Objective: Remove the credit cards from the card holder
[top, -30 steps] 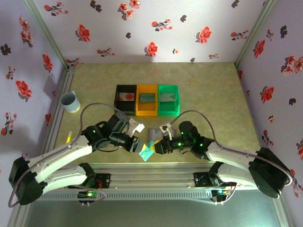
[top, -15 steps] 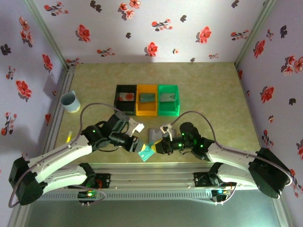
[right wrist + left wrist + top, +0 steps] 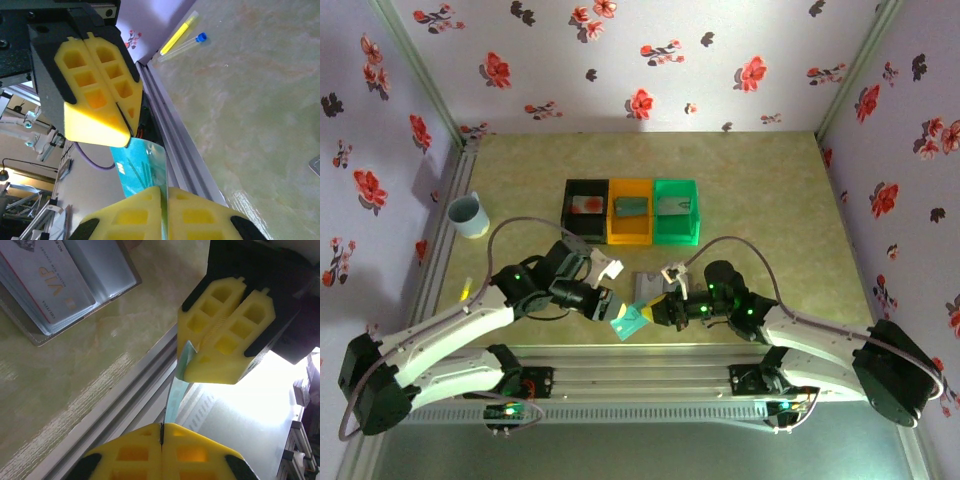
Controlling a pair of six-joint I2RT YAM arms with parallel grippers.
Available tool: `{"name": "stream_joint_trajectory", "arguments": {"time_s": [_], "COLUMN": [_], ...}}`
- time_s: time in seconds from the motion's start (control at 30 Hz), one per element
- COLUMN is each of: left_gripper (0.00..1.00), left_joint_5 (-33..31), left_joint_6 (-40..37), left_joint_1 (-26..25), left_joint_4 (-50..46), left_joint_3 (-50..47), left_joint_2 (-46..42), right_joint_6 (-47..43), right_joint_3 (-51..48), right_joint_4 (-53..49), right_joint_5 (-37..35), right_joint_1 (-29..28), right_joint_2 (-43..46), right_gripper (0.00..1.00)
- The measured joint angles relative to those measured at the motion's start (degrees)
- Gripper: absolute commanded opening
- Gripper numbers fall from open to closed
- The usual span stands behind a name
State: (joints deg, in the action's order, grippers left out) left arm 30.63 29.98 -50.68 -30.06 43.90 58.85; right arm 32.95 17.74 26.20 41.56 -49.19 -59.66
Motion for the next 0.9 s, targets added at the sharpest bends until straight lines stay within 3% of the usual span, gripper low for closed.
{"name": "stream_joint_trajectory", "arguments": {"time_s": [0.1, 0.2, 0.4, 0.57, 0.73, 0.83, 0.9], "left_gripper": [0.14, 0.20, 0.48, 0.61, 0.77, 0.93, 0.98], "left_joint_5": [0.0, -0.2, 0.0, -1.0, -4.3, -7.6, -10.9], "left_joint_6": [-0.2, -0.4, -0.5, -1.9, -5.1, -6.8, -7.8], "left_joint_1": [0.3, 0.7, 1.6, 3.1, 6.7, 9.4, 11.1], "left_joint_4": [-0.3, -0.4, -1.1, -4.8, -10.0, -12.6, -13.6], "left_joint_3": [0.0, 0.0, 1.7, 7.0, 14.3, 17.6, 19.2], "left_joint_2": [0.0, 0.0, -0.2, -0.3, -0.4, -0.6, -1.2], "right_joint_6": [0.0, 0.0, 0.0, -0.2, -1.4, -2.0, -2.4], "right_joint_3": [0.0, 0.0, -0.2, -0.2, -0.2, -0.2, 0.0], "right_joint_4": [0.5, 1.0, 0.9, -0.4, -3.5, -6.5, -9.0], "right_joint_5": [0.5, 0.9, 0.6, -0.7, -3.0, -5.0, -6.8], "right_joint_1": [0.0, -0.1, -0.2, -0.2, -0.2, -0.2, -0.1], "right_joint_2": [0.0, 0.1, 0.8, 2.9, 4.8, 6.0, 7.1], "right_gripper": [0.03, 0.00, 0.00, 0.00, 0.00, 0.00, 0.00]}}
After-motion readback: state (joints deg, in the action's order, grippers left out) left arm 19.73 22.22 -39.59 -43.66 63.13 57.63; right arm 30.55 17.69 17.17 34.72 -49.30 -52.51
